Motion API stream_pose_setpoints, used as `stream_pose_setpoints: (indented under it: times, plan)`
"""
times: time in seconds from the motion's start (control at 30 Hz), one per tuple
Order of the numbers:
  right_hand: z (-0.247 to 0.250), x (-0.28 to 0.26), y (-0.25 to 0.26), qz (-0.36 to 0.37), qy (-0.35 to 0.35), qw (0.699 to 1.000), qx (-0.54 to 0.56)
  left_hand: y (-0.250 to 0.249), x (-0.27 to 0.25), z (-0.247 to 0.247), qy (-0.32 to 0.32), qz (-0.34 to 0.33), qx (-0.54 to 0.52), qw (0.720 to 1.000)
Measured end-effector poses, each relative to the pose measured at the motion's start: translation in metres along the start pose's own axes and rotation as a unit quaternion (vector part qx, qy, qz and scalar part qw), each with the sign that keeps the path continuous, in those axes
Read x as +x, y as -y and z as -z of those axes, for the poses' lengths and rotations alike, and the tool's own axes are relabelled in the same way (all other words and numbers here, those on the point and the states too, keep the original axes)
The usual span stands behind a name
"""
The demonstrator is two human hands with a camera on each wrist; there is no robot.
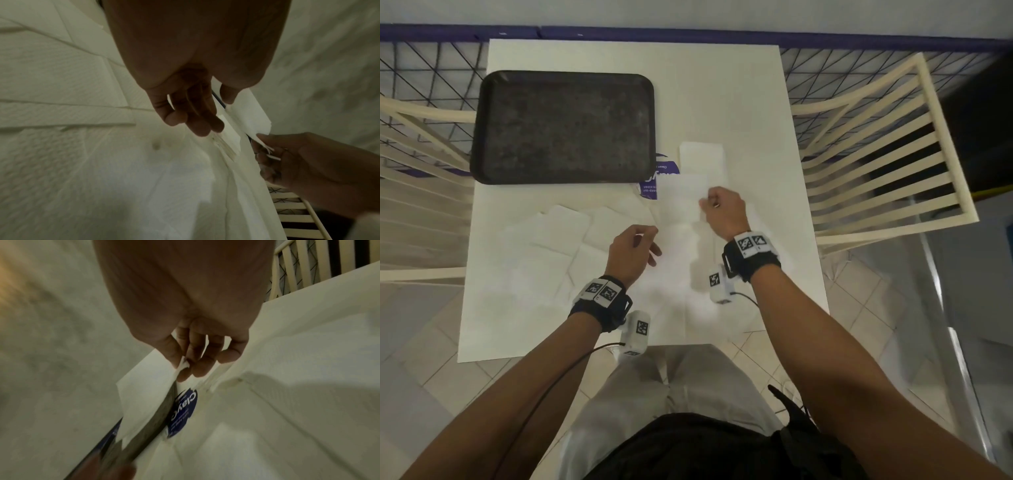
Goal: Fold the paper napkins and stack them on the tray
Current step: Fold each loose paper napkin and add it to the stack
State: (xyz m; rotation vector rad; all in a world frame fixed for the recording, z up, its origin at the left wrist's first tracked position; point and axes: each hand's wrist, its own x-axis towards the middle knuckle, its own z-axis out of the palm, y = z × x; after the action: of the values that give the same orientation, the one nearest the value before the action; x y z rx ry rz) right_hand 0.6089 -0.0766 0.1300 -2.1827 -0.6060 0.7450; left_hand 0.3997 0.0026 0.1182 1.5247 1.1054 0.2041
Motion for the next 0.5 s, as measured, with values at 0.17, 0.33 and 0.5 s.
stream_pose_setpoints:
  times: [0.17, 0.33, 0.5]
  plan:
    - [0.020, 0.064, 0.007, -0.049, -0.049, 0.997, -0.018, 0.012, 0.006, -0.005, 0.021, 0.035, 0.029, 0.999]
    - [0.021, 0.105, 0.007, -0.084, -0.056, 0.994, -0.049, 0.021, 0.013, -0.008, 0.028, 0.059, 0.041, 0.997]
    - [0.016, 0.121, 0.001, -0.089, -0.050, 0.992, -0.069, 0.023, 0.020, -0.010, 0.029, 0.071, 0.053, 0.996]
